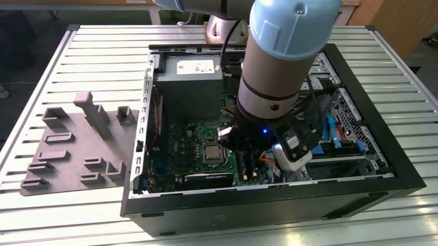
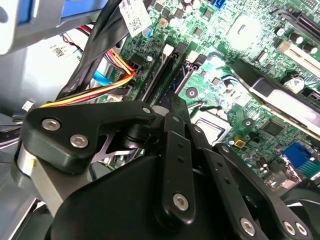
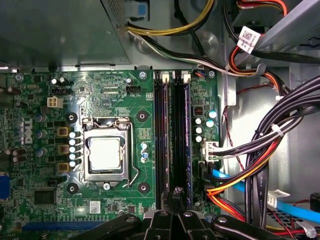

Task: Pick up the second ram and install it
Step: 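Press down the second ram until it locks into place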

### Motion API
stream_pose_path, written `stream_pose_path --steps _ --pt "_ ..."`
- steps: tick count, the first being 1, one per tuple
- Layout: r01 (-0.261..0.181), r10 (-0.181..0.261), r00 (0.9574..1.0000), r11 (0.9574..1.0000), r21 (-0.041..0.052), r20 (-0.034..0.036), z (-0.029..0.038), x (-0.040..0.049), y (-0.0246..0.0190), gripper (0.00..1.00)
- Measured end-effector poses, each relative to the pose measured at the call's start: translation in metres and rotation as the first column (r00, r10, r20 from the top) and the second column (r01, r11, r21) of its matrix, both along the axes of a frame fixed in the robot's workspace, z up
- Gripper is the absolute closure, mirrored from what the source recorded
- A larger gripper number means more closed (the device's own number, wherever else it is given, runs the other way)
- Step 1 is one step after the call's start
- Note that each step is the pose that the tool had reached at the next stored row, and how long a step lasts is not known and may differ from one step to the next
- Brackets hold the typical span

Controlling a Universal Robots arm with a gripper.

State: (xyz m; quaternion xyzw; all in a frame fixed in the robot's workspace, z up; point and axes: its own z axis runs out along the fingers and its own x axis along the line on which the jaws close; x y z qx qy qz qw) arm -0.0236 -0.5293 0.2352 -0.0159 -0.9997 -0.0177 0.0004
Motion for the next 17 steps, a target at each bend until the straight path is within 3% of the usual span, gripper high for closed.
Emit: stream_pose_path --steps 17 --pt "0.000 0.000 1.0000 1.0000 -0.0046 -0.0001 -0.0081 -0.0010 0.0000 0.89"
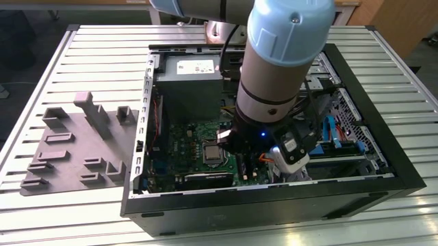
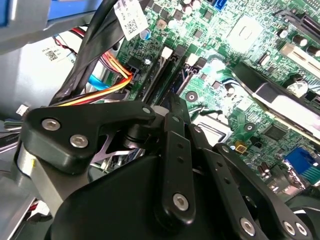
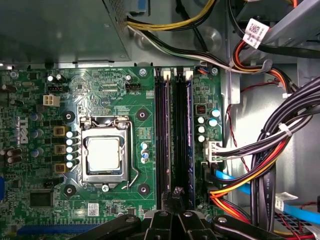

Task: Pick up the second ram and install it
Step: 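Press down the second ram until it locks into place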

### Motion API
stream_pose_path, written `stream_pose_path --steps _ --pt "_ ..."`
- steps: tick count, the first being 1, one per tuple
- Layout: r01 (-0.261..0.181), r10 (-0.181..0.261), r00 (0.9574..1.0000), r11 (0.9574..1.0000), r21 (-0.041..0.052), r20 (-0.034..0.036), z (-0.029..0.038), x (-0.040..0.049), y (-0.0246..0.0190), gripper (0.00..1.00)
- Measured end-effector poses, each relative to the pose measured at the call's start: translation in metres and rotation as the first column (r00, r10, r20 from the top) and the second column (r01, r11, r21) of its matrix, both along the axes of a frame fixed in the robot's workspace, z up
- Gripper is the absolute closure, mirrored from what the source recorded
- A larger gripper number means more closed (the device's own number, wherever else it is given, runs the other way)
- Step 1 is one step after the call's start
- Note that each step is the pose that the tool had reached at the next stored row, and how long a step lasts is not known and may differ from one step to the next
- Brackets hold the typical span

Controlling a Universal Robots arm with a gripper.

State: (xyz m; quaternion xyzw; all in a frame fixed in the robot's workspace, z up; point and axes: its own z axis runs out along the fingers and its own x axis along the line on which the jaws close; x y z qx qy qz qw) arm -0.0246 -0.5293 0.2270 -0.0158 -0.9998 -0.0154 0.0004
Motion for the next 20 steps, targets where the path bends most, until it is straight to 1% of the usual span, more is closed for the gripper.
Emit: stream_pose_path --steps 8,14,20 --pt "0.000 0.000 1.0000 1.0000 -0.0050 -0.0001 -0.0056 -0.0002 0.0000 0.89" --pt "0.000 0.000 1.0000 1.0000 -0.0049 0.0000 -0.0059 -0.0002 0.0000 0.89" --pt "0.000 0.000 1.0000 1.0000 -0.0057 -0.0001 -0.0080 -0.0002 0.0000 0.89"
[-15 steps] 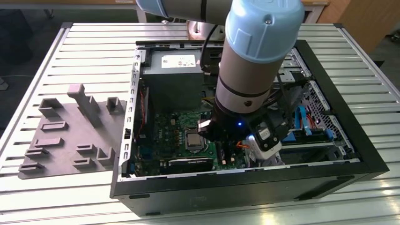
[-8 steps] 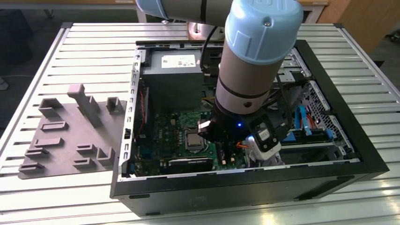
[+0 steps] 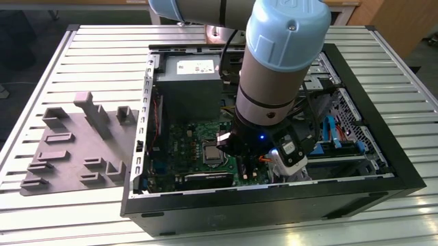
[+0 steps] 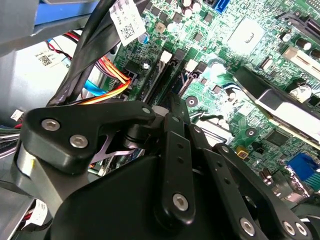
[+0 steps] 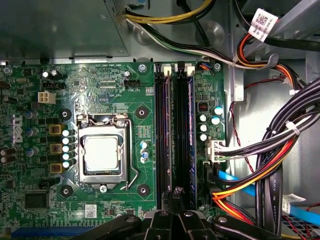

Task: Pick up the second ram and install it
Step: 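Press down the second ram until it locks into place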

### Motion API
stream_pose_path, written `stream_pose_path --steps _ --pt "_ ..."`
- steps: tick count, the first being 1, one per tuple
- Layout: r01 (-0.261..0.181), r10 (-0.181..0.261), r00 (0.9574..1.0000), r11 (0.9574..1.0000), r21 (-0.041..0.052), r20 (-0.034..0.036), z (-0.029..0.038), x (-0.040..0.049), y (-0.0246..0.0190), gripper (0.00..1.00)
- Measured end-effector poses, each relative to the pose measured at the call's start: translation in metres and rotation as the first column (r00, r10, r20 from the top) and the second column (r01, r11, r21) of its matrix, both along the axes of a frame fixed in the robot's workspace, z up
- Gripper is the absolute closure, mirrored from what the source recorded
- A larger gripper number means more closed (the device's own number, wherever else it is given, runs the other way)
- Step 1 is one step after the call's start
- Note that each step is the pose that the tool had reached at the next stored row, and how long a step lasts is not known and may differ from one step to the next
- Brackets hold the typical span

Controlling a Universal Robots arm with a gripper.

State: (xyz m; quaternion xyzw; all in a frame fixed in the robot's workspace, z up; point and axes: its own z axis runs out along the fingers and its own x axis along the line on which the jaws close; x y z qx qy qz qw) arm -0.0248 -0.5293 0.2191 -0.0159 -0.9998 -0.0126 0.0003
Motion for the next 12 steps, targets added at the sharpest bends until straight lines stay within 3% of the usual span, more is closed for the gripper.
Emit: stream_pose_path --steps 12 --pt "0.000 0.000 1.0000 1.0000 0.0002 0.0001 -0.0019 0.0000 0.0000 0.89"
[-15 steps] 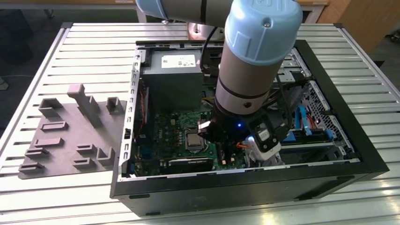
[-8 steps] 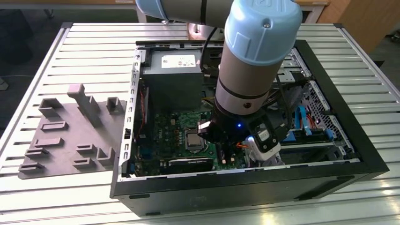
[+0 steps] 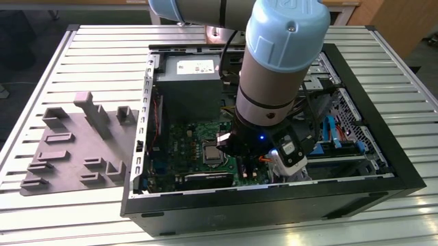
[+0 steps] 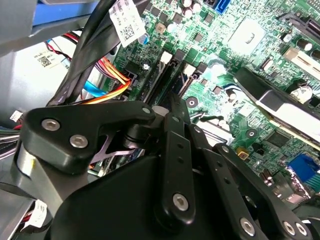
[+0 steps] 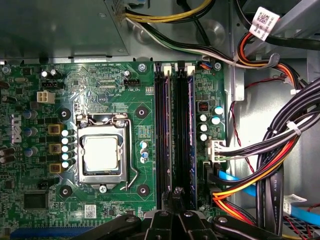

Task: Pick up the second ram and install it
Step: 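Press down the second ram until it locks into place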

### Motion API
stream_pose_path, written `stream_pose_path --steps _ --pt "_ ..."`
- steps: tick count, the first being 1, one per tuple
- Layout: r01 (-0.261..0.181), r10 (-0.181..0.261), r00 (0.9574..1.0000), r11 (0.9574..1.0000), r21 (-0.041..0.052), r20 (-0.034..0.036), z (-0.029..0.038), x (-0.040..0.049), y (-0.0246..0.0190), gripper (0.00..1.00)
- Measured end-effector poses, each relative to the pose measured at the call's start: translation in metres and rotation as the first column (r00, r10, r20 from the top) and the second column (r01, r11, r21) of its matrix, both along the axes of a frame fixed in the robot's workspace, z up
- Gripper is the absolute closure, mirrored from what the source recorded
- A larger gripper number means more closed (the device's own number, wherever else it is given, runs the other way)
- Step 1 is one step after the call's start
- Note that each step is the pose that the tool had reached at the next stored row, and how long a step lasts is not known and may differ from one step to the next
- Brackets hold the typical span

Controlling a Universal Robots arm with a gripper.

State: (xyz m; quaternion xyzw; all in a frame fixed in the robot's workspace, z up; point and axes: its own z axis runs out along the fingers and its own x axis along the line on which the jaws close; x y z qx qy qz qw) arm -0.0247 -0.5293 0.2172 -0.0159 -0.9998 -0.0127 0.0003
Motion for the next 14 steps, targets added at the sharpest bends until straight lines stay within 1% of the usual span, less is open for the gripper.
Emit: stream_pose_path --steps 3,5,11,14 --pt "0.000 0.000 1.0000 1.0000 0.0026 0.0007 0.0026 0.0001 0.0003 0.89" --pt "0.000 0.000 1.0000 1.0000 -0.0001 -0.0001 0.0075 0.0000 0.0000 0.89" --pt "0.000 0.000 1.0000 1.0000 0.0001 0.0001 0.0224 0.0000 0.0000 0.89" --pt "0.000 0.000 1.0000 1.0000 0.0000 0.0000 0.0275 0.0000 0.0000 0.89"
